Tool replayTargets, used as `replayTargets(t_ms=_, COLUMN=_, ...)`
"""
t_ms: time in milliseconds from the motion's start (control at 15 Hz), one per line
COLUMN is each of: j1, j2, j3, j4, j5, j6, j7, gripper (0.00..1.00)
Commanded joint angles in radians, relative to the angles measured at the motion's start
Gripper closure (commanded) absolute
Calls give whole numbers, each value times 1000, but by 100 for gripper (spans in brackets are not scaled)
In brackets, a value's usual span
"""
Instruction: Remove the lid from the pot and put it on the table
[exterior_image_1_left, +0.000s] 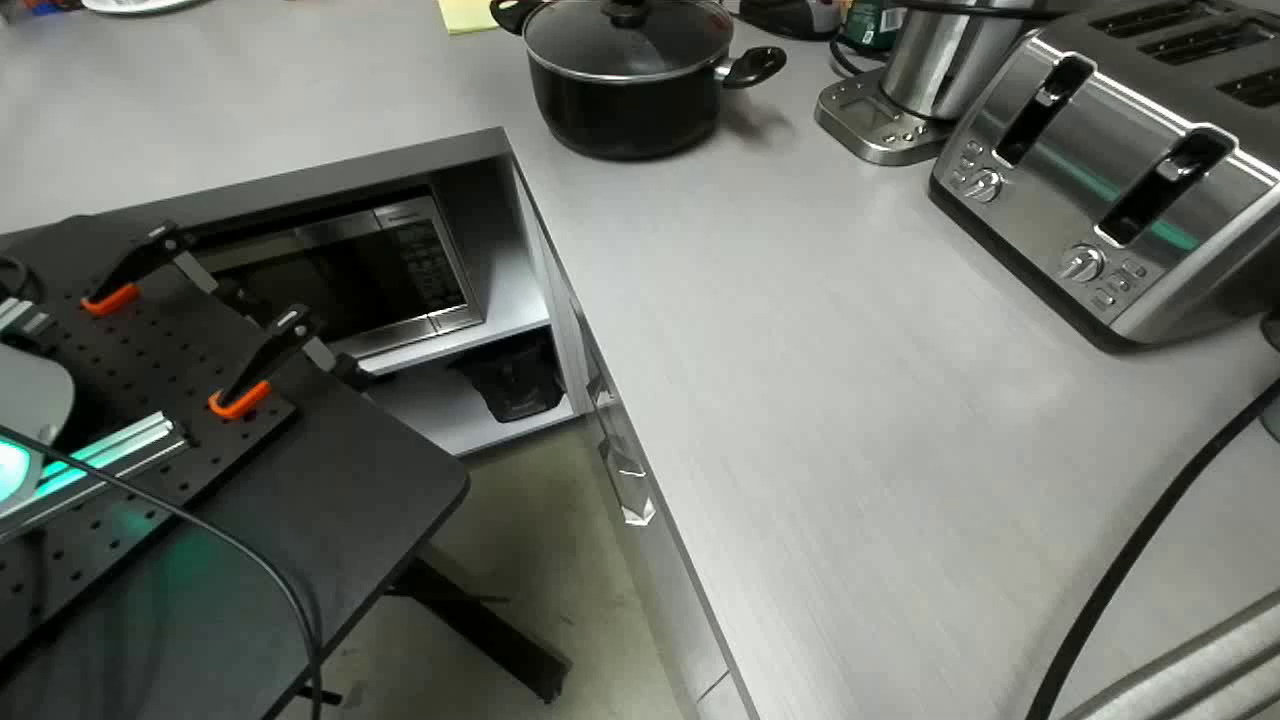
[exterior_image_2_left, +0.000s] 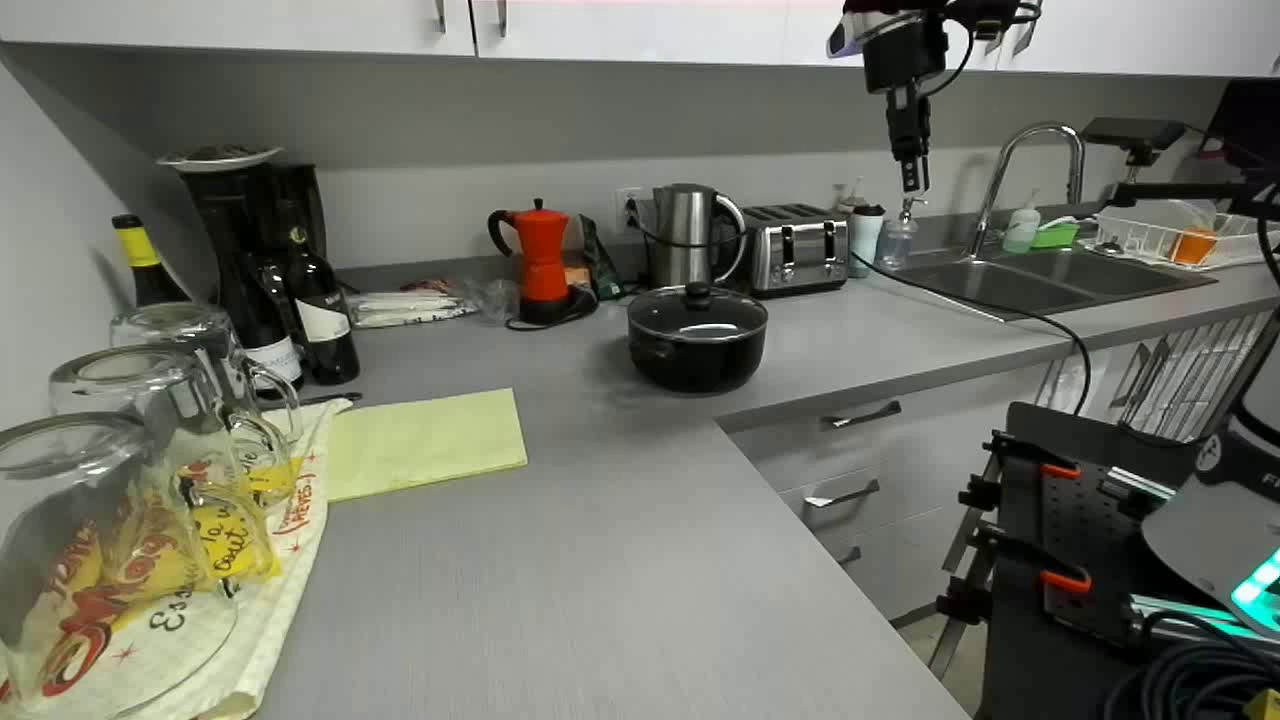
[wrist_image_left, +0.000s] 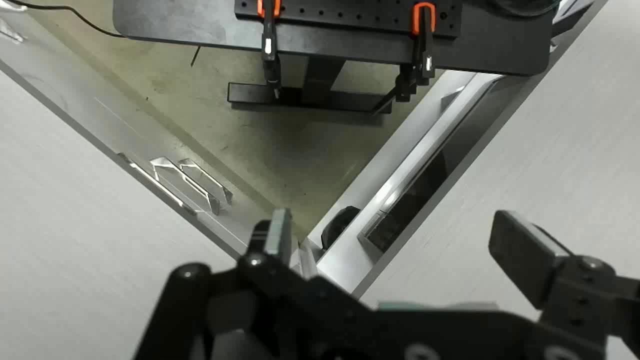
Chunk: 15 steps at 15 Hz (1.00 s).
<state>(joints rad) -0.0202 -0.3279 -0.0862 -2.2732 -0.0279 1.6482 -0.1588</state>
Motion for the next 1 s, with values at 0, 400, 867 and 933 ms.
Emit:
replayTargets(t_ms=0, j1=-5, j2=1, j3=5, j4=1, j5=2, j6=-1, j7=-1, gripper=0)
replayTargets(t_ms=400, j1=-5, j2=1, j3=5, j4=1, j5=2, j6=-1, j7=-1, gripper=0)
replayTargets(t_ms=867, j1=-6, j2=5, j3=7, j4=5, j5=-3, j6=-1, j7=2, gripper=0)
replayTargets(t_ms=933, j1=-6, j2=8, j3=9, j4=7, j5=-10, j6=6, j7=4, gripper=0)
